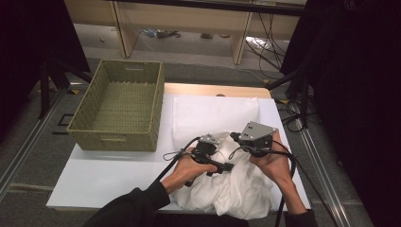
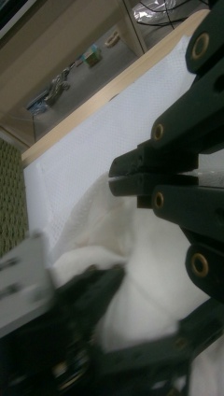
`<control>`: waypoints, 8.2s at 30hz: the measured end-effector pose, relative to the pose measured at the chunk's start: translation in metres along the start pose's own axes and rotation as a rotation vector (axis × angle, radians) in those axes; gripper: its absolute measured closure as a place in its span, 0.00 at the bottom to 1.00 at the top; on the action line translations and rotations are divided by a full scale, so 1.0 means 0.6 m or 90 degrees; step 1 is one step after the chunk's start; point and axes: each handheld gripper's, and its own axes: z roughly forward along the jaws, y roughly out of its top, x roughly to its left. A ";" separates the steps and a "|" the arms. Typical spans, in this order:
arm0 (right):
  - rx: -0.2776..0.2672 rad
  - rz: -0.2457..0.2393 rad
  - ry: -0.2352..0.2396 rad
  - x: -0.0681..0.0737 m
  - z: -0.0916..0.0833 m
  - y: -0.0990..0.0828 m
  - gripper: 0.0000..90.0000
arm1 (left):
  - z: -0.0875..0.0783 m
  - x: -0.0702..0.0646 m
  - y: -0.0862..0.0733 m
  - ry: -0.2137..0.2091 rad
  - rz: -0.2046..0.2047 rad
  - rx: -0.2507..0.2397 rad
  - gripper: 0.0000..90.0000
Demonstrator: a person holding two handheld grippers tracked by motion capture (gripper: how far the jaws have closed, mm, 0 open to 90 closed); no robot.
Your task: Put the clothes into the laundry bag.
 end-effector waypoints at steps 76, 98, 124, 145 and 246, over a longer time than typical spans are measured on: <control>-0.006 -0.007 0.026 0.011 -0.002 0.003 1.00 | -0.093 0.066 -0.012 0.108 0.027 0.100 0.50; -0.003 0.002 0.038 0.014 -0.026 -0.017 1.00 | 0.023 0.062 0.025 0.115 -0.036 0.020 0.67; 0.005 0.003 0.045 0.017 -0.038 -0.008 1.00 | 0.026 -0.005 0.024 0.111 0.026 -0.008 0.76; 0.009 0.020 0.053 0.016 -0.030 -0.021 1.00 | -0.120 0.021 -0.009 0.111 0.043 0.006 0.30; -0.026 0.014 0.061 0.024 -0.057 0.002 1.00 | 0.037 0.040 0.041 0.151 -0.055 -0.085 0.87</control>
